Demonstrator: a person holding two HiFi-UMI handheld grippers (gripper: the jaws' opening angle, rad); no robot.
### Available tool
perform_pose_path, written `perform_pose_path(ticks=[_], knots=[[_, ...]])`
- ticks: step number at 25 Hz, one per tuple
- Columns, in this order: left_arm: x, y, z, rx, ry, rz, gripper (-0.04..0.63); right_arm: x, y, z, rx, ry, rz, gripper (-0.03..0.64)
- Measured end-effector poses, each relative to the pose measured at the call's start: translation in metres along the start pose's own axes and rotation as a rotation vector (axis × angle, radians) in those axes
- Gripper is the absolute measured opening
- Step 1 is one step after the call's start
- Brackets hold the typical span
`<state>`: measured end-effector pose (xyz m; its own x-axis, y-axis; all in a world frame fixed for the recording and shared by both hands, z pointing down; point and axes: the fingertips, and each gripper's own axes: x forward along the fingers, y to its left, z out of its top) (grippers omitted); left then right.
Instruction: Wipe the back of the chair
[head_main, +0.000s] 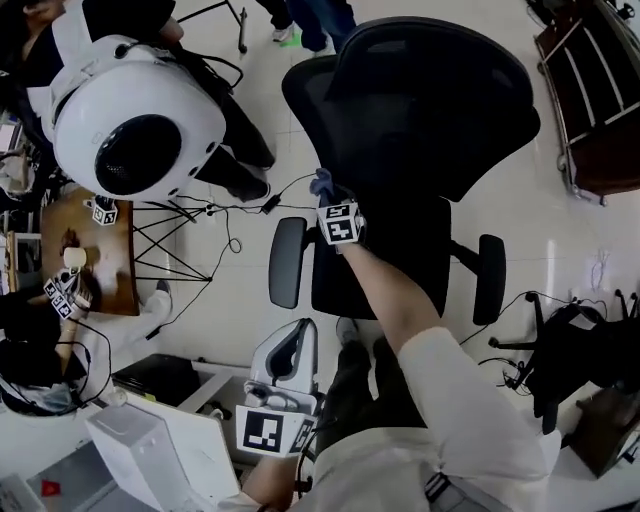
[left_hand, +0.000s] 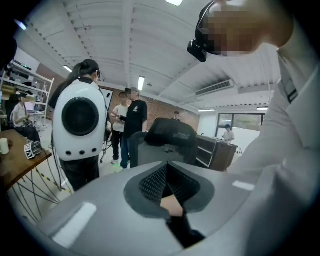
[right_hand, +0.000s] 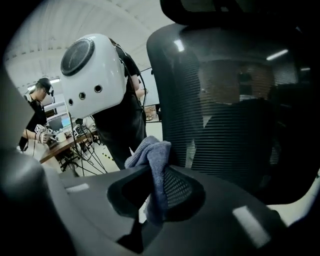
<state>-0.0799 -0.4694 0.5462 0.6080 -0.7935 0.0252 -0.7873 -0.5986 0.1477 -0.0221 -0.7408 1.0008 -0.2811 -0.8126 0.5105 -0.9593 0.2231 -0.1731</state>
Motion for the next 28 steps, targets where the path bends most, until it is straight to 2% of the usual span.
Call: perform_pose_path(ticks=[3, 5, 9, 12, 14, 16, 18, 22, 25, 28], knots=[[-0.012, 0.02, -0.034, -0.009, 0.038, 0.05, 0.066, 0.008, -0.025, -0.007, 0.0, -0.005, -0.025, 0.044], [-0.006, 0.025, -0.039, -0.022, 0.049, 0.035, 0.066, -0.001, -0.056, -0.007, 0.012, -0.007, -0.065, 0.044], [0.025, 0.011, -0.017, -0.027, 0.042, -0.076, 0.066, -0.055, -0.156, -0.031, 0.098, 0.022, -0.244, 0.044], [0.049, -0.025, -0.012, -0.021, 0.037, -0.171, 0.066, -0.116, -0.248, -0.068, 0.213, 0.058, -0.405, 0.044], [0.064, -0.06, -0.019, -0.015, 0.045, -0.229, 0.066, -0.151, -0.294, -0.087, 0.231, 0.074, -0.468, 0.044], [0.076, -0.089, -0.03, -0.006, 0.062, -0.275, 0.066, -0.171, -0.318, -0.094, 0.257, 0.06, -0.505, 0.044], [0.085, -0.11, -0.044, 0.003, 0.078, -0.307, 0.066, -0.178, -0.324, -0.1, 0.303, 0.035, -0.518, 0.044], [0.089, -0.147, -0.062, 0.021, 0.098, -0.323, 0.066, -0.199, -0.321, -0.088, 0.324, -0.066, -0.466, 0.044], [0.06, -0.145, -0.037, 0.052, 0.112, -0.28, 0.066, -0.254, -0.262, -0.04, 0.314, -0.155, -0.398, 0.044], [0.016, -0.137, 0.004, 0.097, 0.057, -0.221, 0.066, -0.349, -0.182, 0.04, 0.256, -0.273, -0.335, 0.044]])
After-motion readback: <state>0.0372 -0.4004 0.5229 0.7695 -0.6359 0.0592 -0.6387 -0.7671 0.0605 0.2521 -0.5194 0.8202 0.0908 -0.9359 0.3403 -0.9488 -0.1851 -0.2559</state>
